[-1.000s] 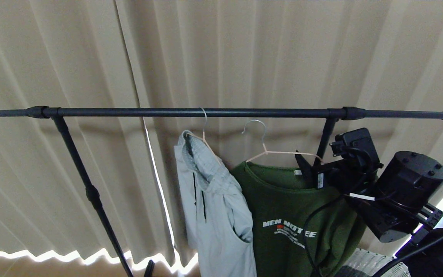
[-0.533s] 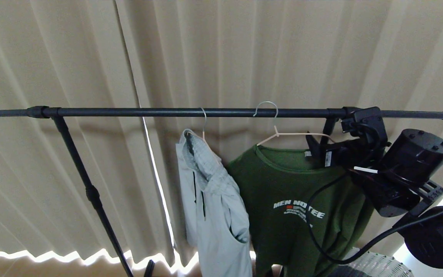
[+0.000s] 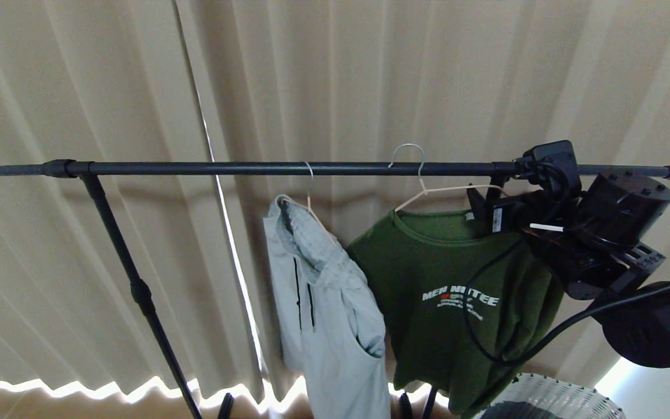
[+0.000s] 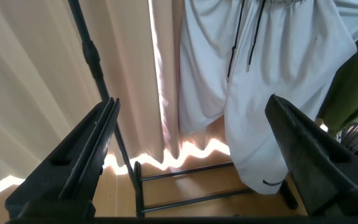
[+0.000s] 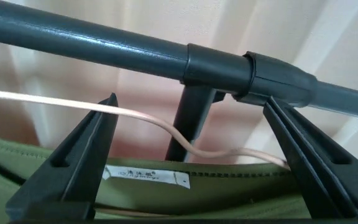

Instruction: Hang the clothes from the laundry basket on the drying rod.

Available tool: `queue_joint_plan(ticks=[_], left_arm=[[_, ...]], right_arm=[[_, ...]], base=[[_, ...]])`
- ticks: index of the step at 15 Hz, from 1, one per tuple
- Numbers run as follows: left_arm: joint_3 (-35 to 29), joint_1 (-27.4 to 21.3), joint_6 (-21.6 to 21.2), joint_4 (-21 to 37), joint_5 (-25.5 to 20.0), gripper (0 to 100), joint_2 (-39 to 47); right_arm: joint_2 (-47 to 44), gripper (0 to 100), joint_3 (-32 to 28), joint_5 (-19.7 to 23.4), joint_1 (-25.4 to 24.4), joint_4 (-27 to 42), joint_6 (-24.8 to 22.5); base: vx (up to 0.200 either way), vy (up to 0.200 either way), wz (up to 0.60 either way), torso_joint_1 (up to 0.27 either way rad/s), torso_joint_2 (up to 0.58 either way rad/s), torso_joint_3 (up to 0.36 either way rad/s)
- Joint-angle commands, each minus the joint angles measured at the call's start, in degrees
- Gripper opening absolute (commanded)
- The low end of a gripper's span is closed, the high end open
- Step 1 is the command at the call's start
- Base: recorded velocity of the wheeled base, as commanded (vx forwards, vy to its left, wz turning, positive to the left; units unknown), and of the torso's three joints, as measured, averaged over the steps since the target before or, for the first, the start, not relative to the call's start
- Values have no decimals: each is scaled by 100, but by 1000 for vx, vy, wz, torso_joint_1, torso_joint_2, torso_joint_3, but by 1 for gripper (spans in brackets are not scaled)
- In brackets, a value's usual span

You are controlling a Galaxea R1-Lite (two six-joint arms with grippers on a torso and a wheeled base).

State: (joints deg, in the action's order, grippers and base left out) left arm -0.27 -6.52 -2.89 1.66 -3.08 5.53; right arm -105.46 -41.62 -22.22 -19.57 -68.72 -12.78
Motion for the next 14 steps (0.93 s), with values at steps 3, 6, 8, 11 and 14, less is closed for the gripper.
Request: queue_joint_plan(ticks=[3, 6, 8, 11, 14], left_arm=[[0, 2, -1, 1, 1, 100, 9], [0, 2, -1, 1, 1, 100, 9], [0, 2, -1, 1, 1, 100, 9], [0, 2, -1, 1, 1, 100, 0], [0, -7, -1, 1, 1, 100, 9]], right_arm=[[-159, 100, -259, -151, 181, 16, -6], [-212, 100, -329, -177, 234, 16, -6], [-264, 100, -400, -309, 243, 52, -14], [-335, 100, -435, -397, 243, 122, -23], [-361, 100, -408, -397, 208, 122, -23]], base=[[0, 0, 0, 0, 0, 0], [0, 0, 0, 0, 0, 0], [0, 0, 0, 0, 0, 0], [0, 0, 0, 0, 0, 0], [0, 0, 0, 0, 0, 0]])
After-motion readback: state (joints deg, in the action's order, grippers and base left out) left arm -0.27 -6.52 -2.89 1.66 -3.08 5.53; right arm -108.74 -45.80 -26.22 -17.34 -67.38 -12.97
